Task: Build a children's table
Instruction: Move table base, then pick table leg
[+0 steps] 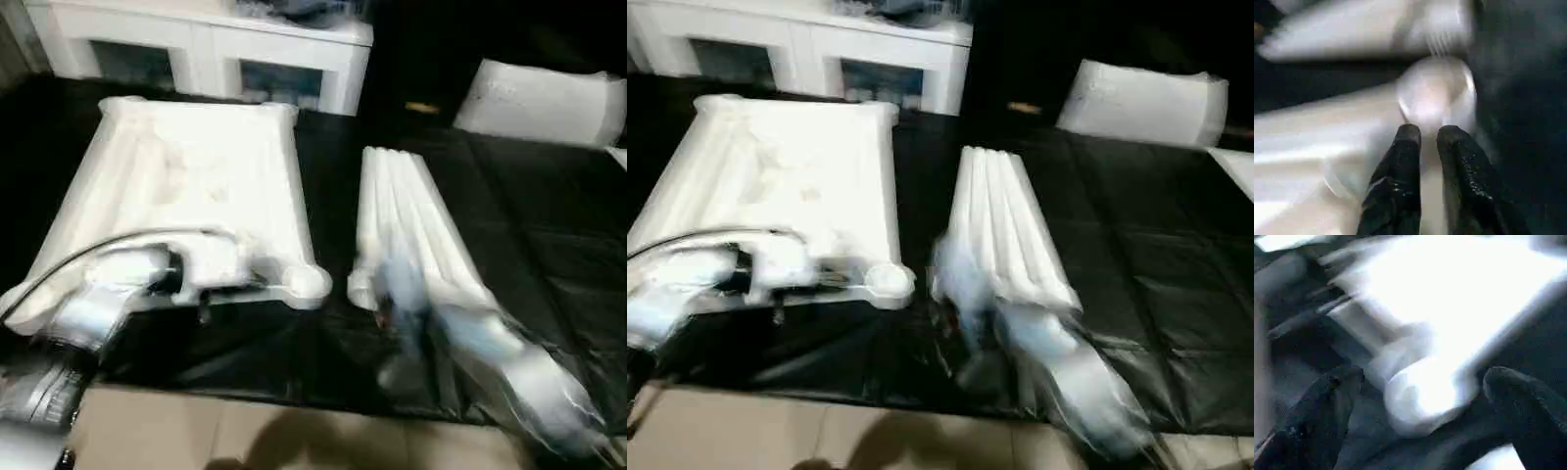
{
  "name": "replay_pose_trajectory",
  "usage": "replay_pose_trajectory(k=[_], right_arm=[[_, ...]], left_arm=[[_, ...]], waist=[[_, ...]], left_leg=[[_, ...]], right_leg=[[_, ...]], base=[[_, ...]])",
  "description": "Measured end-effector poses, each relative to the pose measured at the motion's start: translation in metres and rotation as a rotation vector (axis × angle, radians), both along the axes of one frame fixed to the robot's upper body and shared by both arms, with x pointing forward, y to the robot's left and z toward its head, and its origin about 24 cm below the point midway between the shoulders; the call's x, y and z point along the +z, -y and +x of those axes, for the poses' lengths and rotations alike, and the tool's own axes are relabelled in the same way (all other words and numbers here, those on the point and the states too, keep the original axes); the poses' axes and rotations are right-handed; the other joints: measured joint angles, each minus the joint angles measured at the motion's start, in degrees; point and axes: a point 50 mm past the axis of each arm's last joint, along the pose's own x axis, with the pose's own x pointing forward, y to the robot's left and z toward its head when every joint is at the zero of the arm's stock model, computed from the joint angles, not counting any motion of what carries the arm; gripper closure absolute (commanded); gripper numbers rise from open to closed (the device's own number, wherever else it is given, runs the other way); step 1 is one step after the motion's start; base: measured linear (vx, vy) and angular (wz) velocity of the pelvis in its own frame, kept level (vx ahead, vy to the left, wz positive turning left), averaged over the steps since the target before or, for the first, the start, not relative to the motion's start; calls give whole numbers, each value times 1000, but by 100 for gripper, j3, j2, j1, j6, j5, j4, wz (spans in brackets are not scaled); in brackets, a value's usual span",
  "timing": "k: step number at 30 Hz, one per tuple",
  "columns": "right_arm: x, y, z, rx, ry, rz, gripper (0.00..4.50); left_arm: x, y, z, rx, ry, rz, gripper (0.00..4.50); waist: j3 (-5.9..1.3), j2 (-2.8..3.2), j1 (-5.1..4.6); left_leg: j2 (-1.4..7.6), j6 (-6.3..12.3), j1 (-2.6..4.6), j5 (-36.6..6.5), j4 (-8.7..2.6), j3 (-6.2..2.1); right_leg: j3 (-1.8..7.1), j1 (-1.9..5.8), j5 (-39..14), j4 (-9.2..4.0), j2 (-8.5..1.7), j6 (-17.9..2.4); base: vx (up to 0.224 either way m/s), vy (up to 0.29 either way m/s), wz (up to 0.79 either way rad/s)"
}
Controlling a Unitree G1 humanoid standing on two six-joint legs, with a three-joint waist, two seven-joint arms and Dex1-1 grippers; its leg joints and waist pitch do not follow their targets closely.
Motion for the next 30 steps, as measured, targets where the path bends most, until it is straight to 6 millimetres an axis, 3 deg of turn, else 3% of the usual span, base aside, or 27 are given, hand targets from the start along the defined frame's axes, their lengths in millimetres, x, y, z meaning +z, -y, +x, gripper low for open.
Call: replay_pose_trajectory(k=[5,6,13,24,30], right_arm=[[2,3,29,-231,-66,1,0],[0,2,32,-248,-81,0,0],[7,-16,58,-331,-130,-9,0],[-12,-20,78,-497,-279,-144,0],[-16,-15,81,-549,-303,-144,0]], left_arm=[[13,-16,-12,203,-3,-161,319],[11,-15,-14,219,-20,-179,296],[21,5,-27,329,-70,-268,251],[20,26,-50,354,-178,-255,166],[15,25,-58,341,-246,-199,166]], waist=[[0,0,43],[1,-2,64],[12,-29,17],[22,-14,19],[23,-11,17]], left_leg=[[58,-14,6,16,-15,67],[58,-14,0,18,-15,72],[61,-49,8,39,-16,113],[63,-61,2,46,-18,131],[64,-64,3,48,-18,132]], right_leg=[[-16,5,-6,-1,8,-13],[-18,4,-7,-4,7,-12],[-4,3,-5,-3,7,-10],[-3,-4,1,-4,9,1],[-2,-5,2,-2,10,3]], base=[[0,0,0],[0,0,0],[0,0,0],[0,0,0],[0,0,0]])
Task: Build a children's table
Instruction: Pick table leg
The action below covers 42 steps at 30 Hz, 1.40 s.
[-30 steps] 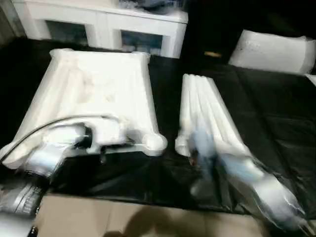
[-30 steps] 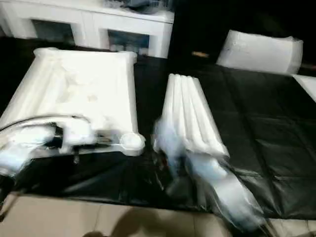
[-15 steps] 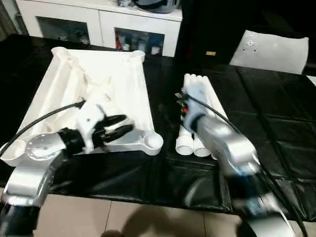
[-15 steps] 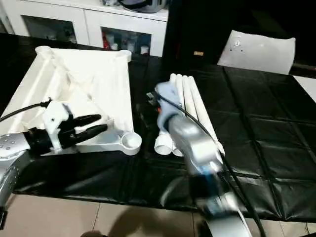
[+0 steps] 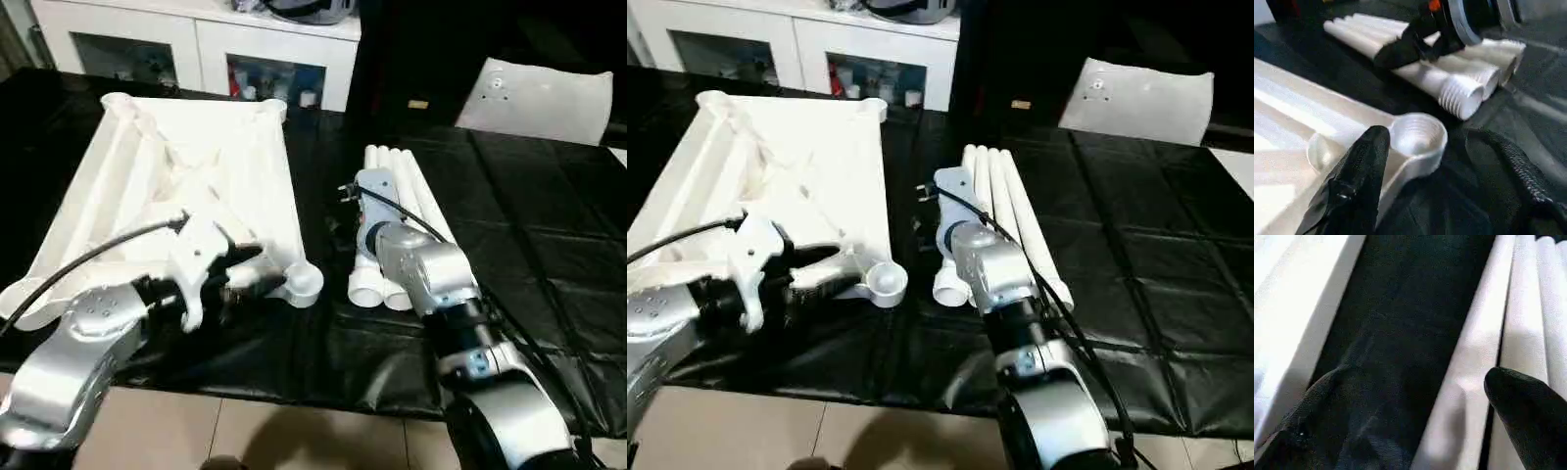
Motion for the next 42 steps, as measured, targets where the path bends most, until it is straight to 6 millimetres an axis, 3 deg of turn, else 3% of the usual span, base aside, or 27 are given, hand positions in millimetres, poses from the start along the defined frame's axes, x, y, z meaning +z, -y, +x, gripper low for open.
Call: replay_pose_trajectory(k=[28,30,32,35,42], right_arm=[[-29,-2,3,-70,-204,106,0],[-30,-2,4,-73,-206,112,37],[-31,-1,4,-75,-205,114,37],[-31,-1,5,-78,-205,120,81],[-33,2,6,-107,-205,156,133]], left_arm=[[-2,10,-8,-32,-93,3,166],[-2,10,-8,-24,-93,0,163],[-2,10,-8,-21,-93,0,163],[-2,10,-8,-20,-94,-2,163],[-1,11,-7,-23,-92,-6,163]], waist=[[-10,-14,2],[-12,-18,1],[-13,-19,2],[-14,-20,1],[-15,-22,4]], left_leg=[[2,-9,1,5,2,5],[2,-9,5,6,2,6],[2,-10,5,6,2,6],[3,-11,6,7,2,6],[3,-13,6,8,3,6]], right_leg=[[-1,2,4,2,-1,3],[-1,6,4,2,-1,3],[-1,7,4,2,-1,3],[-1,7,4,2,-1,3],[-1,8,5,3,-1,2]], base=[[0,0,0],[0,0,0],[0,0,0],[0,0,0],[0,0,0]])
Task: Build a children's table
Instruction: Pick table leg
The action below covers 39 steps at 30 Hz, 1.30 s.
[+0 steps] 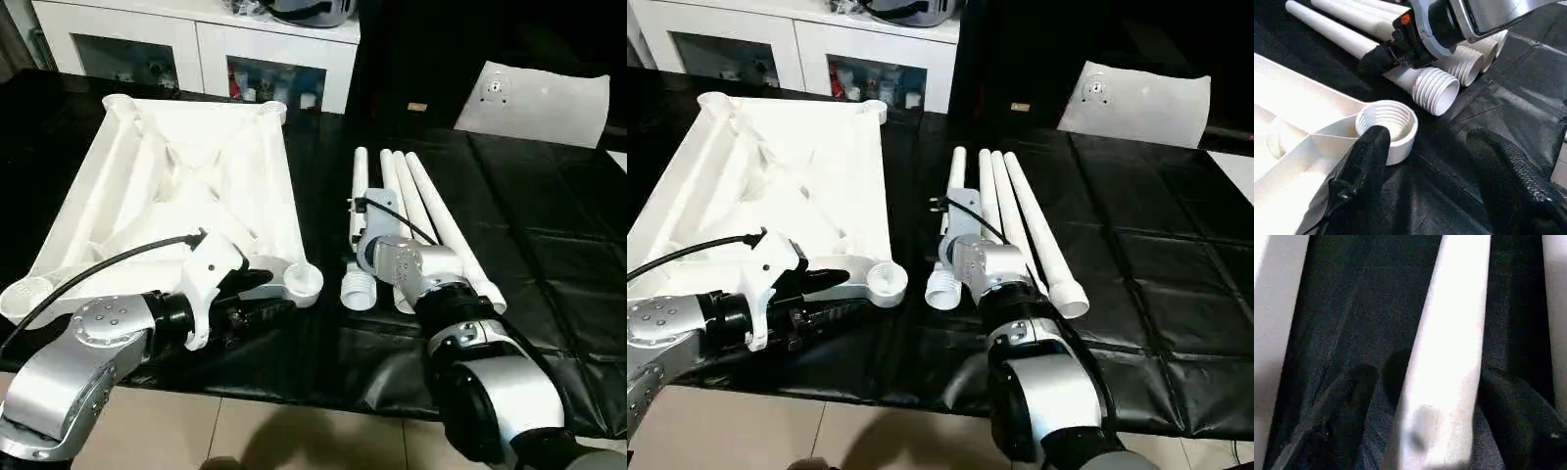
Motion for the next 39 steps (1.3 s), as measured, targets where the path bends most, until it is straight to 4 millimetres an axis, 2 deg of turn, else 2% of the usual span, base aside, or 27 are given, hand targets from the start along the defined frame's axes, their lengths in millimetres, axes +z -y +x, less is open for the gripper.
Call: replay_pose_trajectory(k=[3,7,8,11,13,17,19,22,24,27,30,32,35,36,39], right_arm=[[-1,2,0,-20,-2,19,169],[-2,6,1,-56,-7,53,191],[-2,6,1,-64,-8,60,210],[-2,8,2,-94,-4,93,215],[-2,10,3,-125,-5,129,248],[-1,11,4,-141,-4,181,265],[-1,12,4,-141,-5,212,270],[1,12,5,-143,7,240,270],[11,13,9,-131,71,267,270],[33,16,16,-138,216,298,271],[60,18,21,-110,362,327,271],[68,18,21,-88,397,359,271],[81,20,12,31,451,554,271],[86,20,5,111,494,619,271],[93,20,-7,229,548,691,271]], left_arm=[[1,0,1,6,16,7,163],[4,-1,3,18,51,19,163],[5,-1,4,19,58,24,163],[8,-1,7,34,93,34,163],[9,-1,9,45,102,34,163],[5,-3,12,63,86,29,163],[5,-2,13,71,81,11,137],[9,-2,19,102,83,-19,127],[14,-3,26,154,111,-48,89],[21,0,34,200,152,-69,87],[23,3,42,287,179,-88,51],[23,4,44,301,185,-95,48],[36,13,60,317,161,-251,8],[47,19,67,313,152,-355,3],[71,27,73,284,185,-480,0]], waist=[[1,1,0],[1,1,1],[1,1,1],[1,2,4],[2,3,11],[3,5,6],[5,7,6],[6,9,16],[14,21,13],[16,25,16],[19,29,12],[19,30,8],[36,54,41],[42,64,61],[44,83,43]], left_leg=[[0,-1,0,1,0,0],[1,-2,-1,1,0,0],[1,-2,-1,1,0,0],[1,-3,-1,2,0,0],[1,-3,-4,2,1,1],[2,-2,-12,2,1,2],[2,-2,-23,3,1,2],[2,6,-40,8,1,2],[2,13,-59,13,5,3],[3,24,-90,21,9,3],[3,33,-97,27,16,3],[3,36,-95,29,16,3],[2,61,-101,45,16,2],[1,67,-105,49,17,-2],[1,76,-98,53,19,-2]], right_leg=[[-1,0,0,0,0,0],[0,0,1,0,0,-1],[-1,0,1,0,0,-1],[-2,-1,1,0,0,-1],[-2,-2,1,0,-1,-1],[-3,-10,2,0,0,0],[-3,-20,2,0,0,0],[-6,-35,5,1,0,0],[-5,-50,13,0,-1,2],[-6,-76,26,-1,-1,10],[-6,-79,34,-3,-1,12],[-6,-78,37,-3,-1,8],[-7,-79,57,-9,-3,7],[-10,-77,65,-13,-5,7],[-4,-76,78,-13,-8,1]], base=[[0,0,0],[-14,-3,0],[0,0,0],[0,0,0],[0,0,0],[0,0,0],[0,0,0],[0,0,0],[0,0,0],[0,0,0],[0,0,0],[0,0,0],[0,0,0],[0,0,0],[0,0,0]])
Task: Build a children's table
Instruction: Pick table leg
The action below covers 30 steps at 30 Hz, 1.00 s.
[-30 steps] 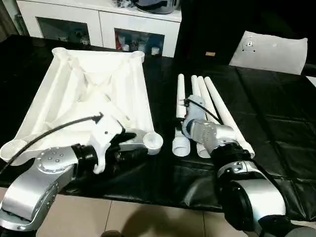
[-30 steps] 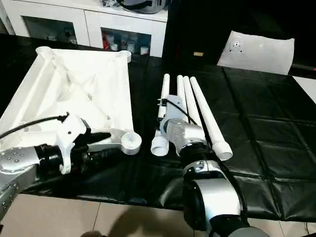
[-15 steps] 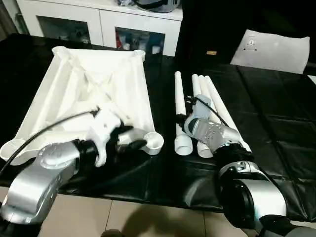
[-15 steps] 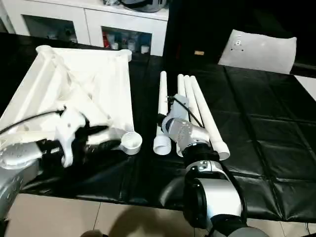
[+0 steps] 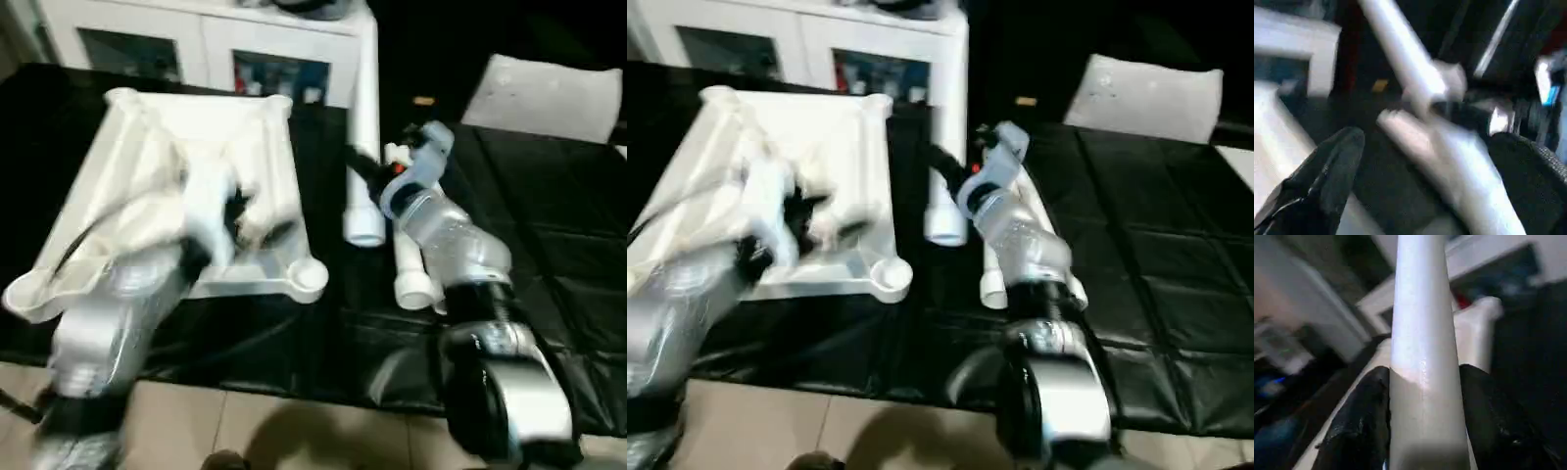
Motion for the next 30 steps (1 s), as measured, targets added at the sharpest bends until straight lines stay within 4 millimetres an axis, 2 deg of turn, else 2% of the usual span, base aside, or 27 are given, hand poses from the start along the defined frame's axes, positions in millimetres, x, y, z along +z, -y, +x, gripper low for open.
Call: replay_pose_trajectory(k=[2,7,13,15,16,19,22,24,27,30], right_arm=[[0,9,-11,45,53,19,271],[-6,16,-31,150,109,30,271],[-4,23,-49,224,173,30,271],[-5,24,-51,232,173,45,271],[-5,25,-51,233,175,48,271],[-4,25,-53,237,185,53,271],[-5,25,-56,251,190,61,271],[-3,22,-59,292,205,79,271],[3,13,-64,349,244,74,271],[2,12,-64,351,239,71,271]], left_arm=[[5,8,3,-39,-7,-71,0],[19,29,5,-170,-32,-244,0],[33,46,7,-271,-57,-347,0],[35,47,8,-273,-65,-363,0],[36,47,8,-273,-65,-369,29],[35,47,9,-281,-72,-390,39],[36,44,10,-263,-78,-411,82],[33,40,14,-215,-100,-399,87],[27,38,18,-184,-135,-377,122],[26,39,18,-181,-134,-351,125]], waist=[[3,7,23],[2,53,54],[-3,95,90],[0,101,88],[0,106,86],[0,117,108],[1,118,112],[2,122,109],[6,128,115],[10,135,133]], left_leg=[[0,4,1,1,1,2],[1,17,-1,8,1,1],[1,24,-1,12,1,0],[1,24,-1,13,1,0],[1,24,-1,13,1,0],[2,25,-2,13,0,0],[2,25,-6,13,0,-2],[1,25,-6,13,1,-4],[3,25,-7,13,0,-7],[2,25,-9,13,0,-7]], right_leg=[[-1,2,2,0,-1,0],[-1,0,15,1,0,-11],[-3,0,19,0,1,-14],[-3,0,21,0,1,-14],[-3,0,21,0,1,-14],[-5,-1,20,-2,1,-14],[-5,-1,20,-7,1,-14],[-5,-1,21,-7,1,-14],[-9,-1,21,-8,2,-13],[-8,-1,21,-11,-1,-13]], base=[[0,0,0],[0,0,0],[0,0,0],[0,0,0],[0,0,0],[0,0,0],[0,0,0],[0,0,0],[0,0,0],[0,0,0]])
